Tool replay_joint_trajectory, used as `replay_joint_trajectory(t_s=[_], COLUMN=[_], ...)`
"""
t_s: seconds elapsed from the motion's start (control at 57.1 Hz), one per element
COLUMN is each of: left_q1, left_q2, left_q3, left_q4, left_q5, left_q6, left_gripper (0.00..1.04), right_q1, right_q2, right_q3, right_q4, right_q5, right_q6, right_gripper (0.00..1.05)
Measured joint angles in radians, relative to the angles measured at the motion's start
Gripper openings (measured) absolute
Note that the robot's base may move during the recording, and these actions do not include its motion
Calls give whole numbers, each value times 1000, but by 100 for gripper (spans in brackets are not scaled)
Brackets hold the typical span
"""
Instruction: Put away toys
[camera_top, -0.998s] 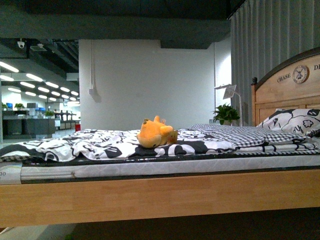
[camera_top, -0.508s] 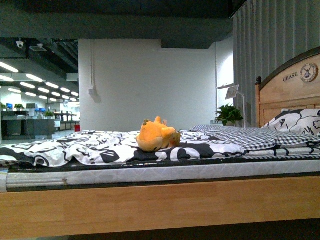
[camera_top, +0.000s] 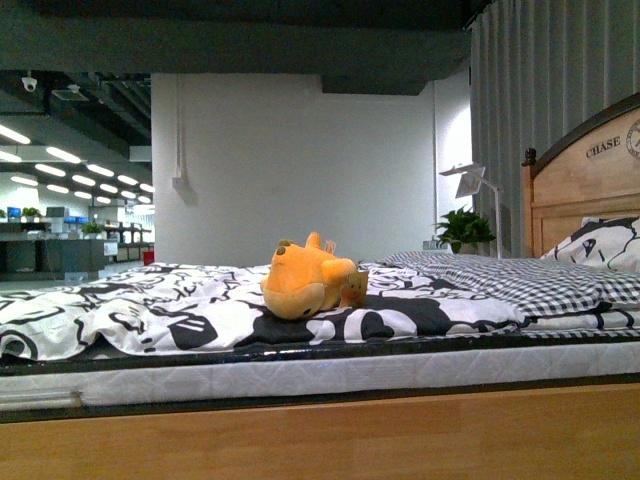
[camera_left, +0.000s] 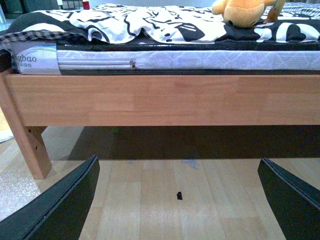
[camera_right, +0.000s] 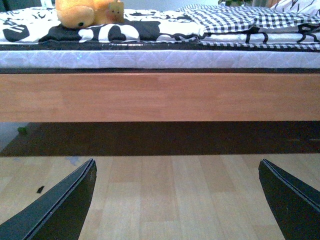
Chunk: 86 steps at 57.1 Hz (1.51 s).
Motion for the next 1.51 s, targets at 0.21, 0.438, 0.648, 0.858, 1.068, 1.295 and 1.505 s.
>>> replay_joint_trajectory(t_s=[0.21, 0.438, 0.648, 0.858, 1.068, 1.295, 1.505], left_q1=[0, 0, 0, 0, 0, 0, 0], left_q2=[0, 0, 0, 0, 0, 0, 0], left_q3=[0, 0, 0, 0, 0, 0, 0], left_q4=[0, 0, 0, 0, 0, 0, 0], left_q5=[0, 0, 0, 1, 1, 2, 2], left_q6=[0, 0, 0, 0, 0, 0, 0], left_gripper=[98, 98, 98, 98, 98, 98, 98], right_q1=[0, 0, 0, 0, 0, 0, 0], right_q2=[0, 0, 0, 0, 0, 0, 0], right_q3=[0, 0, 0, 0, 0, 0, 0], right_q4=[0, 0, 0, 0, 0, 0, 0], right_q5=[1, 1, 1, 1, 1, 1, 1], right_q6=[0, 0, 0, 0, 0, 0, 0], right_gripper=[98, 98, 98, 98, 98, 98, 98])
